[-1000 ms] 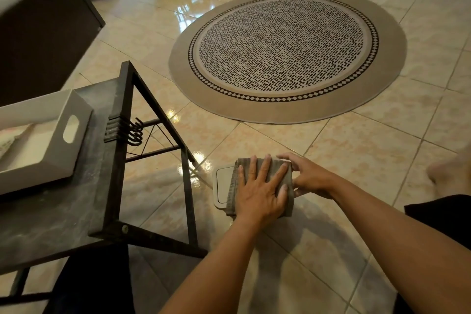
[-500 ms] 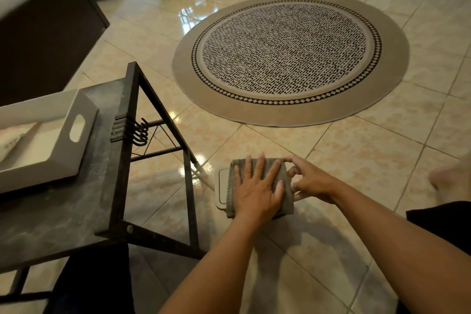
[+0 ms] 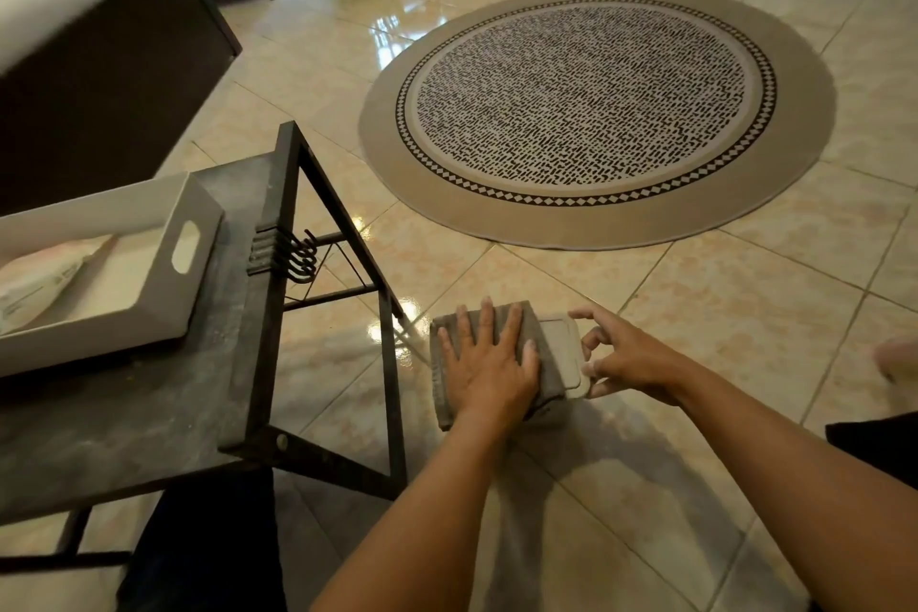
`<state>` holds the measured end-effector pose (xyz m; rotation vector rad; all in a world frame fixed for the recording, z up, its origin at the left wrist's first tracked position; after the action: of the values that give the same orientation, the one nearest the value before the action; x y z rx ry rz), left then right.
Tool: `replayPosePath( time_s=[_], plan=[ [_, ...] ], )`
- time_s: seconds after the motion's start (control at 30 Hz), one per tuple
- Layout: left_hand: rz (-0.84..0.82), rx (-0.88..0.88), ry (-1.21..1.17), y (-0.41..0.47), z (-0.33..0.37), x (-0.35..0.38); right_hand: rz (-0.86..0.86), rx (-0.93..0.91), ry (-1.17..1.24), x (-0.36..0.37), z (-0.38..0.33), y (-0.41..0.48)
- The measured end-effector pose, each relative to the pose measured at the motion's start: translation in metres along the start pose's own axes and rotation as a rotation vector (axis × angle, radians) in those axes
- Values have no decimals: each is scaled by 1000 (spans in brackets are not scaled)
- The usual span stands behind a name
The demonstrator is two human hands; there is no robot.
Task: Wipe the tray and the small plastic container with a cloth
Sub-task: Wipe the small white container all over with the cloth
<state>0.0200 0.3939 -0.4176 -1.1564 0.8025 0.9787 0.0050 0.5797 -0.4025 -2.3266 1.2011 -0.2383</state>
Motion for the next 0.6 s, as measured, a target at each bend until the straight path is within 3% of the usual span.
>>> replayPosePath(
  time_s=[0.1,0.3,0.5,0.6],
  plan=[
    [19,-60,-29,-15,-13,4,5,0,-13,1,-1,2],
    [-8,110,54,-18,26,10,1,13,-4,3,-1,3],
    [14,-78,-36,-7,-17,-3,24,9,-10,4,-2,0],
    [20,10,6,-26,-4,9,12,9,14,3,-2,1]
  ],
)
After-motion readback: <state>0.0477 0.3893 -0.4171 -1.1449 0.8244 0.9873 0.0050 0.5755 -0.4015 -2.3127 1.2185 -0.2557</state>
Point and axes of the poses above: each hand's wrist, its own y-axis towards the middle knuckle, its own x-axis out of the palm, z = x × y, the point moved 3 cm from there along y, towards the middle knuckle, and after that the axes turned 12 degrees about -z, right-handed, at the moved point
